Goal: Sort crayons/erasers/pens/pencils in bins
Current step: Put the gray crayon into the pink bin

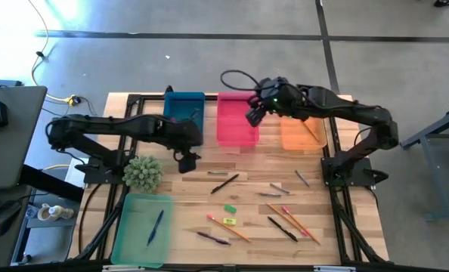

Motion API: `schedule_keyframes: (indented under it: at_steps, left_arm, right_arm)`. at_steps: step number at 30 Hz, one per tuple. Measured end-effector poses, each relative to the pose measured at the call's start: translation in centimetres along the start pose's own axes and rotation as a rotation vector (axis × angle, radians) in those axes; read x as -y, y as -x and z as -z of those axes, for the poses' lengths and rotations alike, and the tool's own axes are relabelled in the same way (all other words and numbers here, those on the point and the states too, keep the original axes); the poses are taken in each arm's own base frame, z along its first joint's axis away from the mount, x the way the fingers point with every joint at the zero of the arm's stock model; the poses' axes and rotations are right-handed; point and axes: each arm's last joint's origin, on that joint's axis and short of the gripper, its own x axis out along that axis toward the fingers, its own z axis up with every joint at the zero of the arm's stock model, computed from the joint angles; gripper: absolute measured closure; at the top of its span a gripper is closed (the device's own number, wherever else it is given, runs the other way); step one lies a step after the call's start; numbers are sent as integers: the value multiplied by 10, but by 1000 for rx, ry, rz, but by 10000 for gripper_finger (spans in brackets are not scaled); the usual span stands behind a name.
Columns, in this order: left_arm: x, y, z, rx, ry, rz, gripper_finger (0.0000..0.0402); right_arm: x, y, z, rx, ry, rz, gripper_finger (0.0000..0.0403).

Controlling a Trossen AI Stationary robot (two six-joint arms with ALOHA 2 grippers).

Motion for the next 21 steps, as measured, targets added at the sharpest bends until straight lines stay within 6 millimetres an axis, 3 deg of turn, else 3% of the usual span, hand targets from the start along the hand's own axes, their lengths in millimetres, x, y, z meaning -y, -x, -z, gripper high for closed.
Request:
schedule_keyframes:
  at_steps: [7, 21]
  left_arm:
    - [2, -38, -9, -32, -54, 3, 170]
    - [12, -116, -5, -186, -23, 21, 170]
  right_arm:
    - [6, 5, 14, -134, 97, 33, 219]
    - [13, 2, 15, -156, 106, 67, 219]
